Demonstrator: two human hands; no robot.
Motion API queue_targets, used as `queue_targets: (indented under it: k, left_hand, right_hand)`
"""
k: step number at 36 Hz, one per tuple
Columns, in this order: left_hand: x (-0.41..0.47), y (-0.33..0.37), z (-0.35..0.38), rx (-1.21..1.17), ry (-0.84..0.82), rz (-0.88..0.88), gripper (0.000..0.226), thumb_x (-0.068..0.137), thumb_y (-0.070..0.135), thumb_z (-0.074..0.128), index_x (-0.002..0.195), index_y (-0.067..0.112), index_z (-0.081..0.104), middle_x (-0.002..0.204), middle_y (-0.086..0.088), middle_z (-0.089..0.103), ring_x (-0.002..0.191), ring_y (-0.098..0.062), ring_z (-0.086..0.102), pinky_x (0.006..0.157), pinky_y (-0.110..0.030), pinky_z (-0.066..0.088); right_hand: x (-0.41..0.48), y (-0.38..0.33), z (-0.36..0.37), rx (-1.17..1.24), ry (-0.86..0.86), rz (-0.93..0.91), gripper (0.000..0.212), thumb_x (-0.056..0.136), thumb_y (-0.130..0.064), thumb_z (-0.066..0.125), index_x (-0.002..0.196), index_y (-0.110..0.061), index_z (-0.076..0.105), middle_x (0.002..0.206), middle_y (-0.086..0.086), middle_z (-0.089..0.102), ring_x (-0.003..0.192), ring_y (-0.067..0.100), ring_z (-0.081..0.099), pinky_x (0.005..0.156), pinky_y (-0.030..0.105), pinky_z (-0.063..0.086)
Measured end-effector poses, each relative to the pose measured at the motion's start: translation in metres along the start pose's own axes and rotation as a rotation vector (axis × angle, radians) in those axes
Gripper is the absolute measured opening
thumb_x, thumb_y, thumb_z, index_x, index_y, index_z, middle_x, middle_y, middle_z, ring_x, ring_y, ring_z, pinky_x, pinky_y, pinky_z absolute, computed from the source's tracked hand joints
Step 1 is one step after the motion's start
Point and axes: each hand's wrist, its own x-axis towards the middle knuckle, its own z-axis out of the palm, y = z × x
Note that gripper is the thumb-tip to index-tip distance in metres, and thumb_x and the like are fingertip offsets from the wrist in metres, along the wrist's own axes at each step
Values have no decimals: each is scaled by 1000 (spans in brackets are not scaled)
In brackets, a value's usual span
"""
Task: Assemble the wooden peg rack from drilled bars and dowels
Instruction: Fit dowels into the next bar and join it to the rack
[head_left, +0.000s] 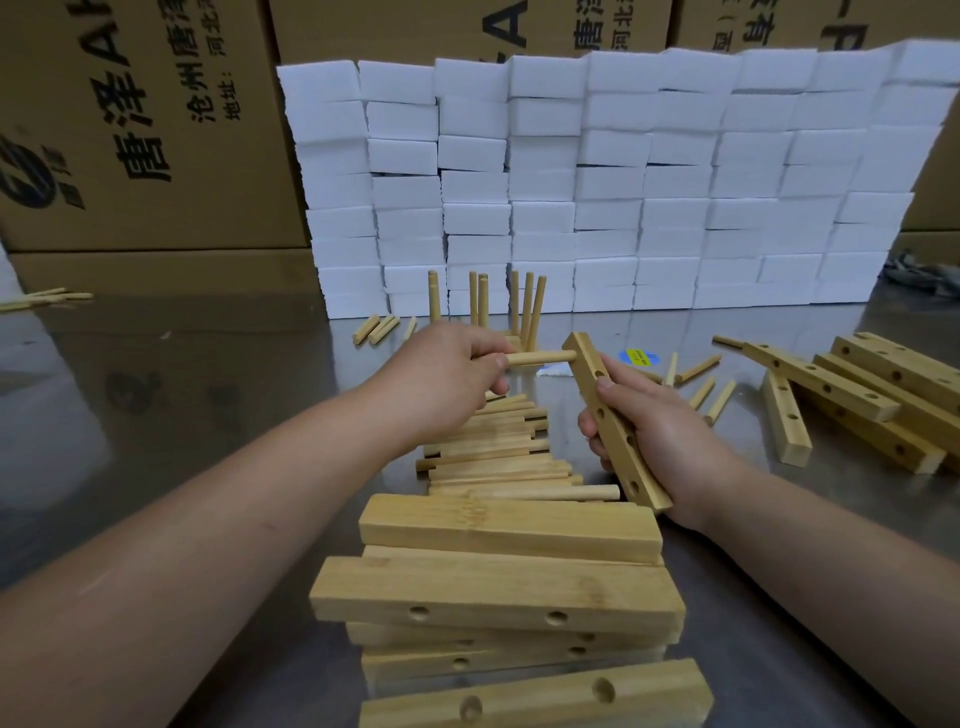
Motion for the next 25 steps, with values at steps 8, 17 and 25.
queue_targets:
  k: [8,17,25]
  left_hand:
    - [0,-3,-3,230,22,82,24,97,25,42,109,27,63,69,3,57,59,-11,48,63,-36,49]
    - [0,-6,-9,644,21,262,29,98,35,38,96,21,64,69,1,58,65,-13,51,55,-26,37]
    - [1,-2,-8,889,-12,302,34,99,37,29,67,28,31,65,7,42,57,-8,36,51,-28,26]
  right_hand:
    - [-1,0,2,-64,-32,-15,29,99,-23,39,110,-42,59,59,1,54,54,15,41,51,26,33]
    - [-2,0,4,-113,-58,-33,31,99,-23,39,112,-43,58,58,2,52,51,12,43,48,23,37]
    - [-2,-2,4,-155,-90,-70,34,100,-24,37,116,-48,54,55,-2,49,50,8,44,47,18,39]
